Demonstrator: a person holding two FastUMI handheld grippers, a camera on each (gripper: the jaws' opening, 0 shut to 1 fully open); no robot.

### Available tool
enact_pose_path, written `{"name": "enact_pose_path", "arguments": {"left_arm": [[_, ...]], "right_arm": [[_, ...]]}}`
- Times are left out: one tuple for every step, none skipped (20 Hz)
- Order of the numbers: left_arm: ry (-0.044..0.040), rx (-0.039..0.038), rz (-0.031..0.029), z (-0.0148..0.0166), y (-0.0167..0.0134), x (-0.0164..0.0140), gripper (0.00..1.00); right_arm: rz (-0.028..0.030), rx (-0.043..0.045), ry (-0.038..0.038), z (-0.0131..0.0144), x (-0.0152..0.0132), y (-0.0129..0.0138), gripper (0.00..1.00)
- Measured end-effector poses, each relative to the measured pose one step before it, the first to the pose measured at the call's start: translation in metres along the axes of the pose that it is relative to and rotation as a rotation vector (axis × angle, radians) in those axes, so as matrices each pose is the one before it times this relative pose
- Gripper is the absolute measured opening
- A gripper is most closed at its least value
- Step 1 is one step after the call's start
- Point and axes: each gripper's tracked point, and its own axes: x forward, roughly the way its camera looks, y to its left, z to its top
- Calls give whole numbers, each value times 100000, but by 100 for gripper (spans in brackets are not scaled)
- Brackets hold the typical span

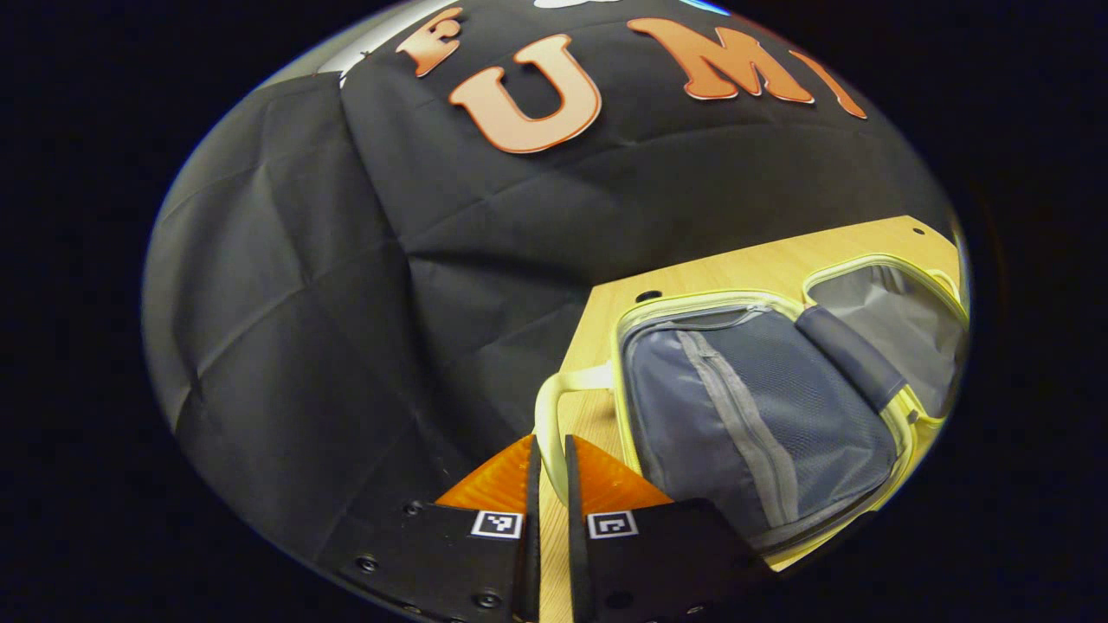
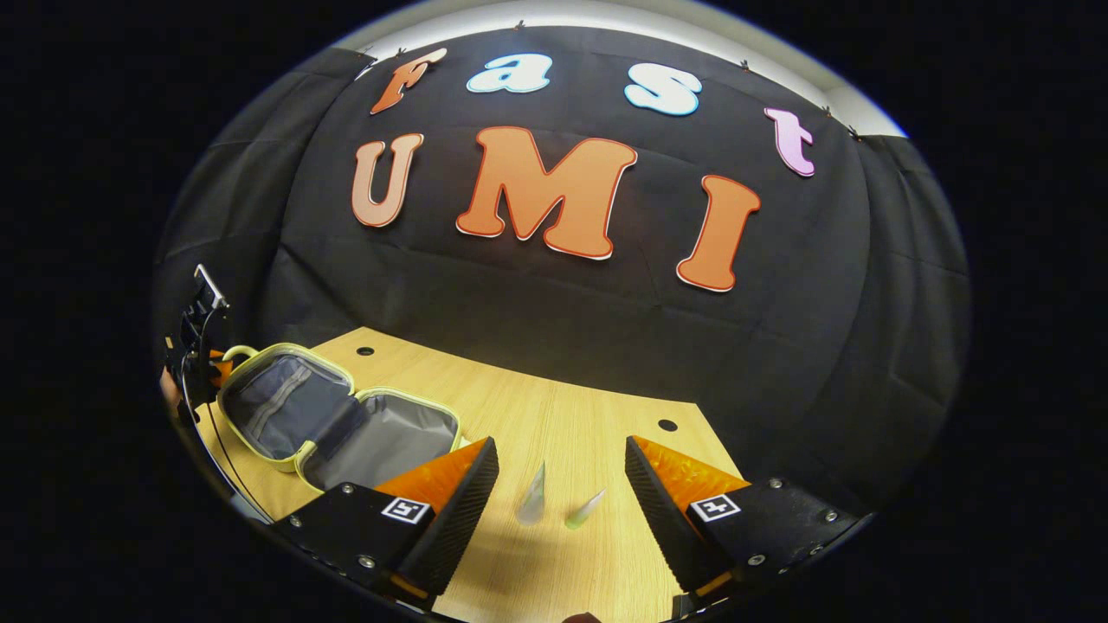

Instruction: First open the suitcase, pack the skin care products into it, and then close the suitcase.

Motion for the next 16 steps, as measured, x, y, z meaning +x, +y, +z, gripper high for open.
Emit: {"name": "enact_pose_path", "arguments": {"left_arm": [[1765, -1816, 966, -847, 122, -233, 14], [-928, 993, 4612, 84, 746, -241, 17], [-2553, 1189, 1561, 391, 317, 90, 23], [-1687, 412, 318, 432, -16, -332, 24], [-1820, 406, -481, 613, -255, -922, 34], [-3275, -228, -1026, 1204, -595, -646, 41], [-3121, -339, -1447, 1241, -786, -800, 46], [-2962, -782, -2249, 1519, -1048, -951, 60], [-3496, -1121, -1590, 1320, -902, -770, 61], [-3622, -1628, -2757, 1623, -1223, -844, 76], [-3238, -1087, -2416, 1687, -1340, -1014, 75], [-2774, -1110, -3572, 1593, -1672, -639, 81], [-2335, -411, -4183, 1406, -2023, -822, 86], [-2966, -820, -2976, 1337, -1835, -504, 87], [-1795, -930, -5154, 988, -2256, -563, 90], [-2293, -1145, -4431, 1050, -2349, -420, 92]], "right_arm": [[-402, 112, 939, -283, -39, -180, 94], [-404, 255, 945, -193, 173, -135, 94], [-246, 435, 704, -92, 201, -74, 93], [-117, 639, 518, -74, 36, -97, 94], [223, 786, 220, -116, 45, 27, 94], [-92, 799, 123, -7, 39, -61, 94], [40, 850, 32, -151, -4, 7, 94], [-196, 705, -123, 17, -46, -18, 94], [251, 639, 54, -195, -56, 24, 94], [-148, 428, 250, -131, -10, -44, 94], [-134, 371, -56, -81, 54, -81, 94], [39, 230, 284, -133, 4, 60, 94], [108, 284, 432, -144, 44, -74, 94], [143, 244, 189, -94, 90, 14, 94], [-358, -158, 183, 49, 41, -215, 94], [352, -261, -163, -137, -104, 43, 94]]}}
